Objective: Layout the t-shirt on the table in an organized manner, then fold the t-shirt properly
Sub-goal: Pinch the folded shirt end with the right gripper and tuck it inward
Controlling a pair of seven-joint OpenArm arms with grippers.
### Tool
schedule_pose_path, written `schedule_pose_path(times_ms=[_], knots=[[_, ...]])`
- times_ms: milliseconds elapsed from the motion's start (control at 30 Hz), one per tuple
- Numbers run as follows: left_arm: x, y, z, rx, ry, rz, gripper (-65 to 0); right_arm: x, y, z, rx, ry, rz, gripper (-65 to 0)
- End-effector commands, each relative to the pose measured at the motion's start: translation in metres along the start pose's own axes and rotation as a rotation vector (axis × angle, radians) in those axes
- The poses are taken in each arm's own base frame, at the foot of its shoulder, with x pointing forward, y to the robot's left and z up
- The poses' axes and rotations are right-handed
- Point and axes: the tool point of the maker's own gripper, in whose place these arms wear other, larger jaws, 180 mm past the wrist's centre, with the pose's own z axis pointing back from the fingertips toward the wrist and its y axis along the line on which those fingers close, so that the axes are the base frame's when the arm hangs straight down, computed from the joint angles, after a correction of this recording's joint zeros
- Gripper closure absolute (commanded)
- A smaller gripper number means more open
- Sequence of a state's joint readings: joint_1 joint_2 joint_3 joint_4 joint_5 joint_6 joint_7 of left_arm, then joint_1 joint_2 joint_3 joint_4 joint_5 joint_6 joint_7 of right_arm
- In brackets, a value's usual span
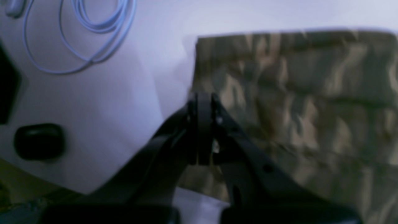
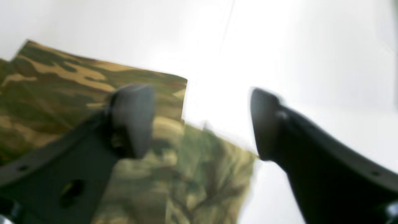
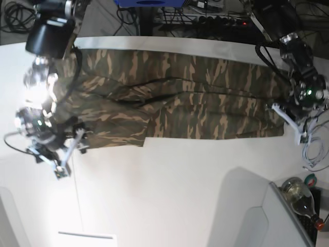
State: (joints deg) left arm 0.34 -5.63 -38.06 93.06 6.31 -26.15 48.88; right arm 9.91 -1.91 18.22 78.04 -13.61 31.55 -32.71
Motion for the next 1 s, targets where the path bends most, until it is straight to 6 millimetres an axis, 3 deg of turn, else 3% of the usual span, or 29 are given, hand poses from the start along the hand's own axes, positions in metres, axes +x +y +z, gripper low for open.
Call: schedule_pose_path(times_ms=[0, 167, 367, 500, 533, 667, 700, 833, 967], knots=[[0.012, 0.023, 0.012, 0.044, -0.058, 0.029, 0.0, 0.020, -0.005, -0.008, 0.008, -0.033, -0.010, -48.6], [-0.015, 0.060, 0.037, 0.036, -0.100, 0.180, 0.0, 0.010, 0.007, -0.047, 0.107, 0.040, -0.052, -38.0], [-0.046, 0.087, 0.053, 0.070, -0.068, 0.214, 0.0, -0.009, 0.020, -0.067, 0.171, 0.072, -0.106, -39.3], [-0.054, 0.102, 0.058, 0.107, -0.062, 0.245, 0.0, -0.018, 0.026, -0.071, 0.191, 0.076, -0.122, -38.3], [-0.054, 0.103, 0.059, 0.111, -0.063, 0.248, 0.0, -0.019, 0.027, -0.071, 0.191, 0.079, -0.122, -35.3], [-0.055, 0.103, 0.058, 0.111, -0.059, 0.245, 0.0, -0.018, 0.026, -0.071, 0.190, 0.076, -0.122, -12.0], [-0.055, 0.103, 0.058, 0.111, -0.058, 0.243, 0.0, -0.016, 0.025, -0.070, 0.186, 0.070, -0.120, -9.6], [-0.055, 0.102, 0.058, 0.110, -0.056, 0.242, 0.0, -0.008, 0.016, -0.060, 0.149, 0.020, -0.092, -8.0], [-0.055, 0.103, 0.058, 0.112, -0.057, 0.240, 0.0, -0.005, 0.011, -0.053, 0.124, 0.019, -0.069, -2.3]])
